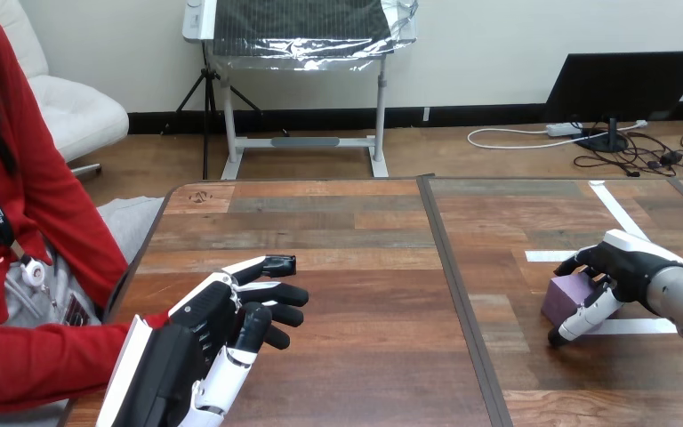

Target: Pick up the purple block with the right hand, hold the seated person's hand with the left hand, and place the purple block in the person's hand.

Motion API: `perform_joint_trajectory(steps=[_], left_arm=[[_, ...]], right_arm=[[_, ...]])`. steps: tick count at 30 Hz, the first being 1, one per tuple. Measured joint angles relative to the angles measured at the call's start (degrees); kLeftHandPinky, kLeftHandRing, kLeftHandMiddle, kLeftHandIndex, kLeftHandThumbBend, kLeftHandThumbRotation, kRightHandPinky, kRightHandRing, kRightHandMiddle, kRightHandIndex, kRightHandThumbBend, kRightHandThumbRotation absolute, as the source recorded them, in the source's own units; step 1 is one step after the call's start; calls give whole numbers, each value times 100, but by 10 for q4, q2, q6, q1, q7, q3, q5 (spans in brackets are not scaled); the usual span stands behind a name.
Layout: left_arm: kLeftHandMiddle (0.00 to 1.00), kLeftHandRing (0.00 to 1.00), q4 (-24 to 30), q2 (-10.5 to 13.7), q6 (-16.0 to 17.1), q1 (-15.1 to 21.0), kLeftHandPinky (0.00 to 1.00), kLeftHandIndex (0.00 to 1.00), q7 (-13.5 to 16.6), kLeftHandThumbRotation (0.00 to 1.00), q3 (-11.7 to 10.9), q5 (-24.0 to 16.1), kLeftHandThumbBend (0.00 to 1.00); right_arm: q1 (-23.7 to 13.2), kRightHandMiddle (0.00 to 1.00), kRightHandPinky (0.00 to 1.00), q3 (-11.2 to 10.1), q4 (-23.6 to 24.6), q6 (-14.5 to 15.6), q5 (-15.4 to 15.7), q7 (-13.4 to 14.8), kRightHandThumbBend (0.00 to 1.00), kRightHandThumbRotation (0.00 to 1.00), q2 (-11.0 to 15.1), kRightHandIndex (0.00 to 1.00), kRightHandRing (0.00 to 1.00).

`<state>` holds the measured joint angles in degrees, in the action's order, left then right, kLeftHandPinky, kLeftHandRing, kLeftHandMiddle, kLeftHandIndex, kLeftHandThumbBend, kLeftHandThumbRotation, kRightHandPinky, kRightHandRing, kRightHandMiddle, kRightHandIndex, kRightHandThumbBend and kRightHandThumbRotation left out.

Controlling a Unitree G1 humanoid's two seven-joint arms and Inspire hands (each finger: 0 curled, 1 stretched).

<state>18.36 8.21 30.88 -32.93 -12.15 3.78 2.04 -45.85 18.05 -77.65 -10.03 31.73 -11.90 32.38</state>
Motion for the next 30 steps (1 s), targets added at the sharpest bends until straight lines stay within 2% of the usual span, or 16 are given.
perform_joint_trajectory(steps=[11,26,30], left_arm=[[66,62,0,0,0,1,53,73,-1,80,-1,3,41],[66,62,0,0,-1,1,53,73,-2,80,-1,6,43],[66,62,0,0,-1,1,53,73,-2,80,-1,8,43]], right_arm=[[0,77,83,1,0,-2,2,5,82,0,1,79,74],[0,70,78,1,0,-5,3,13,76,0,1,73,67],[0,68,82,2,0,-6,4,16,73,0,1,71,68]])
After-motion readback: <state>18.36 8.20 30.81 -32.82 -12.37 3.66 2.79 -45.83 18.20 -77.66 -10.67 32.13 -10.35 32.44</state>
